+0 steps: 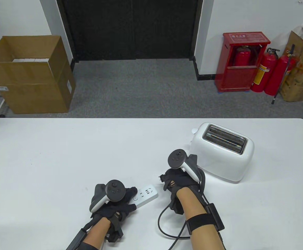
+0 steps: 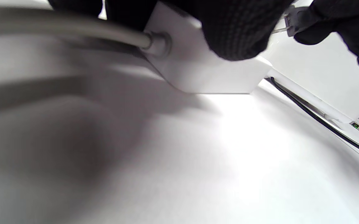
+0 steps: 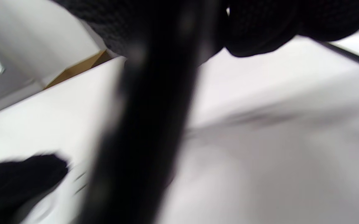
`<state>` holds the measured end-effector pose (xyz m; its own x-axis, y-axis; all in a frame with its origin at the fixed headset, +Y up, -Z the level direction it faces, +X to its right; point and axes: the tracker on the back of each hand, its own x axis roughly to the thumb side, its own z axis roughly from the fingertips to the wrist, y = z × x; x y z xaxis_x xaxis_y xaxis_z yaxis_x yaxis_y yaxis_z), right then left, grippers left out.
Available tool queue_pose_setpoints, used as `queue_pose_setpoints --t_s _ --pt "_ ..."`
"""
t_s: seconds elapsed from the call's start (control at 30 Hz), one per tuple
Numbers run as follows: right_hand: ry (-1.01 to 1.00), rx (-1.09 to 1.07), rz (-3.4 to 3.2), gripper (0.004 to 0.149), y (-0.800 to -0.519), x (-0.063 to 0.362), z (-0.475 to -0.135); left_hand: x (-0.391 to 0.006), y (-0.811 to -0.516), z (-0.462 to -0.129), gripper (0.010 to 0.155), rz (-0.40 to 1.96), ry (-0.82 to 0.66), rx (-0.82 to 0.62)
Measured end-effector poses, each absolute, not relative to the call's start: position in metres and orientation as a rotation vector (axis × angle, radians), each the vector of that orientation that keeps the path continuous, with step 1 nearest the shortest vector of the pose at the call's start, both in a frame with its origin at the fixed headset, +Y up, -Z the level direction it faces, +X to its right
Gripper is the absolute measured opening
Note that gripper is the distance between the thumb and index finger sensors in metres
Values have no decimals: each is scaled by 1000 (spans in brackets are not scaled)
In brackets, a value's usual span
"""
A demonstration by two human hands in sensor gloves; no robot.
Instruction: Plug the toaster into the power strip
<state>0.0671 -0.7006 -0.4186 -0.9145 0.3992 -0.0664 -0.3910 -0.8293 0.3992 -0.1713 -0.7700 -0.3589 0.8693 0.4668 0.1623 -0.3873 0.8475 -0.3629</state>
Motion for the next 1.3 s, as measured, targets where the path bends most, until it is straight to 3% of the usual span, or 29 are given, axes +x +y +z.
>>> queue_pose_setpoints --t_s 0.37,0.87,1.3 --pt "826 65 2851 50 -706 3 -426 -171 -770 -359 71 459 -245 -330" --pt "990 -8 2862 49 -711 -13 -435 -167 -767 -357 70 413 -245 -304" --pt "987 14 2903 50 -720 -21 -433 -167 -769 -357 71 415 -261 -299"
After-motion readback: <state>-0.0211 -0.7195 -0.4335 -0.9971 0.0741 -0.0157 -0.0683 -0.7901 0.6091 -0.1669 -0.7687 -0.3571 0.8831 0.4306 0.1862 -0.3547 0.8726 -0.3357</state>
